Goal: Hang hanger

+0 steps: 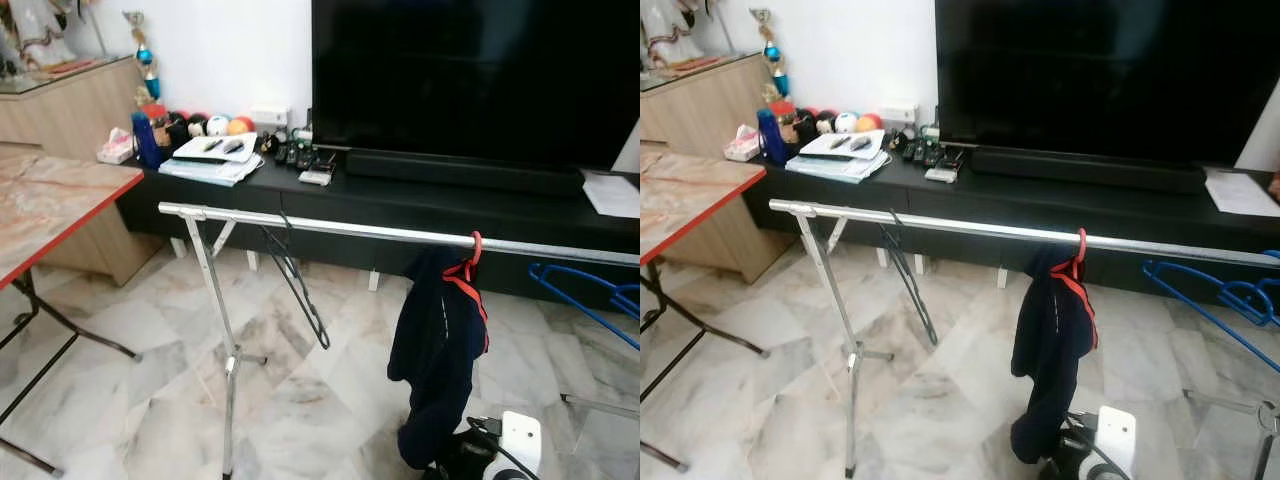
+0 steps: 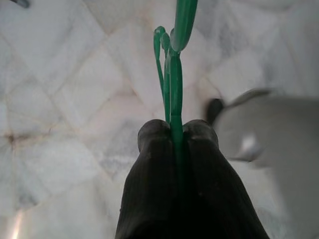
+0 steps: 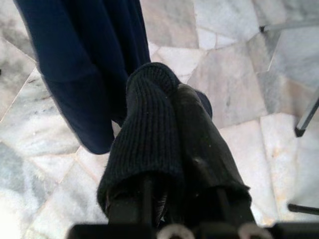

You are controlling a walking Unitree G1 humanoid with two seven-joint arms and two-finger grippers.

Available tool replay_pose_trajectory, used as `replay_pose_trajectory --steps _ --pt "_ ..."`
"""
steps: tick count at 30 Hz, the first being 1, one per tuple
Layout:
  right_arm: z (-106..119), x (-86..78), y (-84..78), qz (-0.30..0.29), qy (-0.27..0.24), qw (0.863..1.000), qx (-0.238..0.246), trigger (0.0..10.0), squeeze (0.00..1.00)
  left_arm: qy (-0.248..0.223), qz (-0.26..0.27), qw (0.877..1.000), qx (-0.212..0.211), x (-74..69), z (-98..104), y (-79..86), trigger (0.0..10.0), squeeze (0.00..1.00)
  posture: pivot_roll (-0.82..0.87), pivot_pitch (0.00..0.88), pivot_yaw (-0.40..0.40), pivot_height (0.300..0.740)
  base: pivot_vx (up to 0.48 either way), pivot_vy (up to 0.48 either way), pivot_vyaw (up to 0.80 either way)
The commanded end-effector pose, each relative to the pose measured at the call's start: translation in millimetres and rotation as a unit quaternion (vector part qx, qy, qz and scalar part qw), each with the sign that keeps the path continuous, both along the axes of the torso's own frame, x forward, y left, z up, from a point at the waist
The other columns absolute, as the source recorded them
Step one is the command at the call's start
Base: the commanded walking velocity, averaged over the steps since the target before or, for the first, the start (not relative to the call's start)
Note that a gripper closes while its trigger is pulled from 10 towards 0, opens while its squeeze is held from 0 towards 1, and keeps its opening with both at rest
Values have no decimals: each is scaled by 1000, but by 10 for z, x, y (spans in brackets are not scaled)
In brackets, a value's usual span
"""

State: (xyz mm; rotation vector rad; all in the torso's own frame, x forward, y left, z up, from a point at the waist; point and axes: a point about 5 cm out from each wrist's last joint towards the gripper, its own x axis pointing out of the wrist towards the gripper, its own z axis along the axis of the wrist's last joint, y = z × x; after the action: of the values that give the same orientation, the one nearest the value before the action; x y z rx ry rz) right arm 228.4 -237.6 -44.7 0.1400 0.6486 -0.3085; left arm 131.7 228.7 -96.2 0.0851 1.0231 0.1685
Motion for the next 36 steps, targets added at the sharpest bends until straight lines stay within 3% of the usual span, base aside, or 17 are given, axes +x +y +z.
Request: replay_pose_trajectory --steps 1,6,13,18,25,36 --pt "67 124 78 4 -21 1000 8 10000 0 10 5 1000 12 -52 1 85 10000 0 19 6 -14 740 0 386 0" --pt "90 152 70 1 -26 1000 8 10000 0 3 9 1000 13 -18 27 142 10000 0 16 1 -13 740 0 383 0" --pt "87 157 94 -3 -27 1000 12 10000 0 5 14 1000 18 -99 52 305 10000 0 16 0 -3 740 0 382 0" --pt "79 153 111 -5 -26 1000 14 10000 0 8 15 1000 18 -125 47 315 10000 0 15 0 0 740 0 382 0" --pt "75 154 116 -9 -24 1000 18 10000 0 8 8 1000 14 -88 20 189 10000 0 18 4 1 740 0 256 0" --pt "81 169 123 -7 -23 999 23 10000 0 6 1 1000 6 -64 -15 22 10000 0 22 8 -4 740 0 0 -745"
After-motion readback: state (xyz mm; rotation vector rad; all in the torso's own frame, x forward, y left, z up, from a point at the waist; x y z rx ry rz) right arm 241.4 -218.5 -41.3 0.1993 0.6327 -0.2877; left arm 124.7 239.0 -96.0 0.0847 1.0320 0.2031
